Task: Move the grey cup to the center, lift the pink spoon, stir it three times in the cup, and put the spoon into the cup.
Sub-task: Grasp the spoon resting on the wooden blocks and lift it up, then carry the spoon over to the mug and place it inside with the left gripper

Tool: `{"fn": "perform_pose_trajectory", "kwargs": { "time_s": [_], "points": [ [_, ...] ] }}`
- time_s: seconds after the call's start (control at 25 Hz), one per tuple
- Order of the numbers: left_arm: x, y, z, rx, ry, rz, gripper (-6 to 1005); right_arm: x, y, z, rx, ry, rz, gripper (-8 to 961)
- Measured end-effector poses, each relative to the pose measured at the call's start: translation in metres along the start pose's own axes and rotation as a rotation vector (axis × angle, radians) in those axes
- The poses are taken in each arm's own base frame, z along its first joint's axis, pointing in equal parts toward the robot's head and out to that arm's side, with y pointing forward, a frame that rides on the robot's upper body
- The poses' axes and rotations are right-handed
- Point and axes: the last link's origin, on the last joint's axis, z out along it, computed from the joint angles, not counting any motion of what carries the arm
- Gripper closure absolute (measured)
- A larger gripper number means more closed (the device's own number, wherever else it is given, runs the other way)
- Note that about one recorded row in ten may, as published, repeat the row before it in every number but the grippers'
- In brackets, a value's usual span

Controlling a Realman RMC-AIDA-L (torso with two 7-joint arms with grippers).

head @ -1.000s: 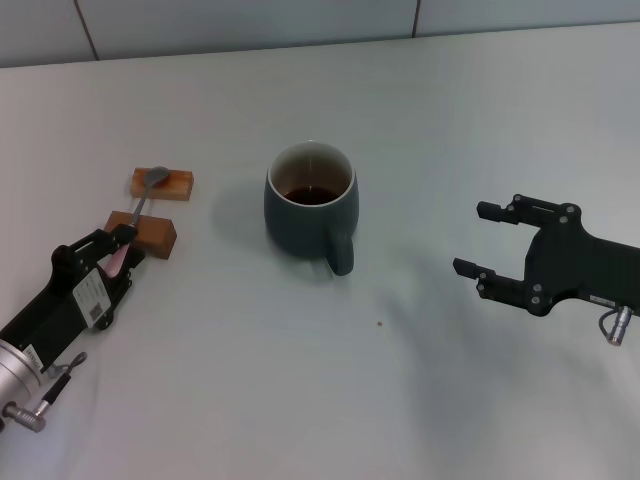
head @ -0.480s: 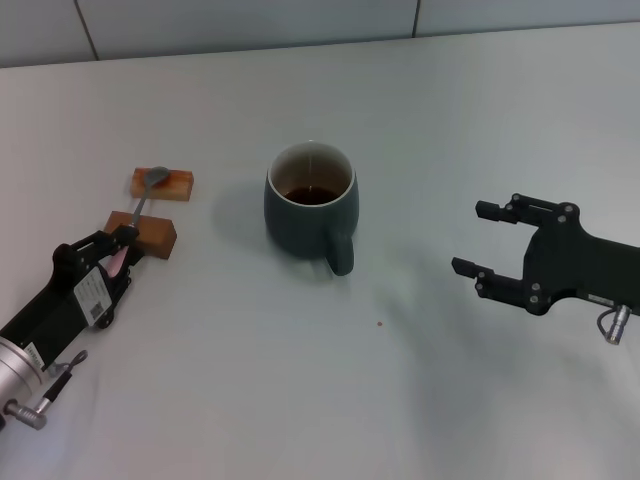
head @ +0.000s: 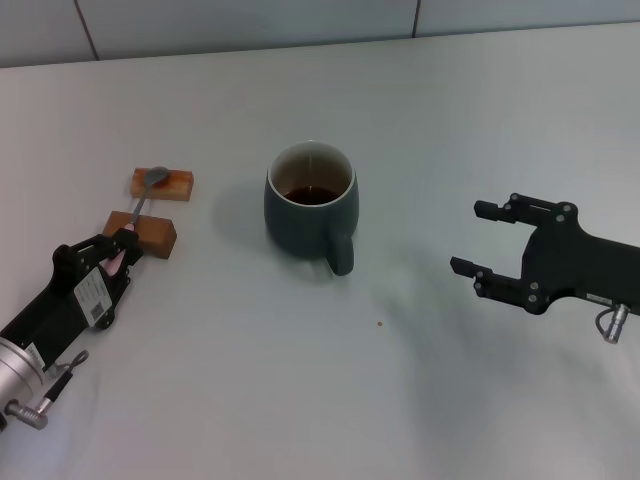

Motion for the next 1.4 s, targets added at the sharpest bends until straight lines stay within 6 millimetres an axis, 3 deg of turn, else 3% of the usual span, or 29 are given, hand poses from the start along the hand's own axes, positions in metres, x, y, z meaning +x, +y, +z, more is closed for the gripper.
{"fn": "perform_pose_trajectory", "kwargs": {
  "time_s": [0.64,0.96,1.04,1.16,1.28,1.36,1.4],
  "points": [
    [0.003,0.006,0.000,-0.030,0.003,0.049,858,0.001,-0.001,0.002,-0.001,0.005,0.001,279],
    [0.006,0.036,0.006,-0.184,-0.025,0.162,860,-0.001,-0.002,0.004,-0.002,0.004,-0.006,279],
    [0.006,0.036,0.006,-0.184,-0.025,0.162,862,-0.001,-0.003,0.004,-0.002,0.003,-0.007,279],
    [0.012,0.081,0.016,-0.326,-0.154,0.356,865,-0.001,-0.003,0.005,-0.003,0.003,-0.007,279],
    [0.016,0.104,0.018,-0.378,-0.224,0.480,865,-0.001,-0.003,0.005,-0.001,0.005,-0.007,279],
    [0.019,0.130,0.021,-0.412,-0.314,0.655,865,0.000,-0.003,0.005,0.002,0.010,-0.006,279],
    [0.019,0.130,0.021,-0.412,-0.314,0.655,864,0.000,-0.003,0.005,0.002,0.010,-0.006,279]
  ]
}}
